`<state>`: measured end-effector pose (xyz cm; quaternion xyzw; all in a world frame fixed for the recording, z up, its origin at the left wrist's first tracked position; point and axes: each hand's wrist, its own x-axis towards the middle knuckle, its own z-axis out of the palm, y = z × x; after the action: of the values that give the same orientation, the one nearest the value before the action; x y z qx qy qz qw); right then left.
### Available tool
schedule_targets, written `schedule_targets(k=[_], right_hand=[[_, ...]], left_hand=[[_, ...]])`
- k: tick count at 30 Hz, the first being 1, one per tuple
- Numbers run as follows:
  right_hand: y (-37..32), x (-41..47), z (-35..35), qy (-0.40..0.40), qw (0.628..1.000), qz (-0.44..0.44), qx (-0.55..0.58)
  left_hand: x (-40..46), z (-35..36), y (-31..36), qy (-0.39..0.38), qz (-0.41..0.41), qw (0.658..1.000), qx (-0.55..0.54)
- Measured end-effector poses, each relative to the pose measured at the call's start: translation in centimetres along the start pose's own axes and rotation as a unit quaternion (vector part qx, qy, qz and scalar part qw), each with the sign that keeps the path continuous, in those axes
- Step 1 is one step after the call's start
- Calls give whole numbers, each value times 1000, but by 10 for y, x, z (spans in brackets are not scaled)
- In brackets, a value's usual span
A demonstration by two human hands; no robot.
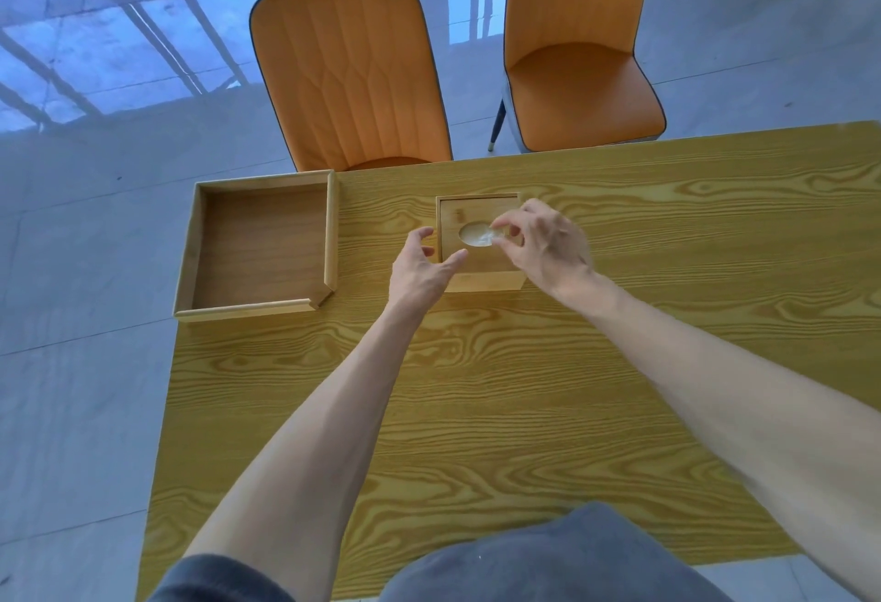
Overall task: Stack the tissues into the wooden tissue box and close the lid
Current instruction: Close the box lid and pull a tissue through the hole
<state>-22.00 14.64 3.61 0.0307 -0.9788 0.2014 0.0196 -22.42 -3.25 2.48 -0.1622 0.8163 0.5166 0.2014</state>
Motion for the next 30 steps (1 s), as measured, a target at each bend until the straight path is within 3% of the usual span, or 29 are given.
schedule_targets(k=[10, 22, 30], right_hand=[[-19, 33, 0, -107, 982, -94, -124], [-17, 46, 11, -132, 954, -170, -208], [-6, 30, 5, -88, 983, -147, -66]], left_hand=[[-1, 8, -4, 31, 10, 999, 40], [-2, 11, -6, 46, 9, 998, 45], [-1, 11, -5, 41, 3, 998, 37]])
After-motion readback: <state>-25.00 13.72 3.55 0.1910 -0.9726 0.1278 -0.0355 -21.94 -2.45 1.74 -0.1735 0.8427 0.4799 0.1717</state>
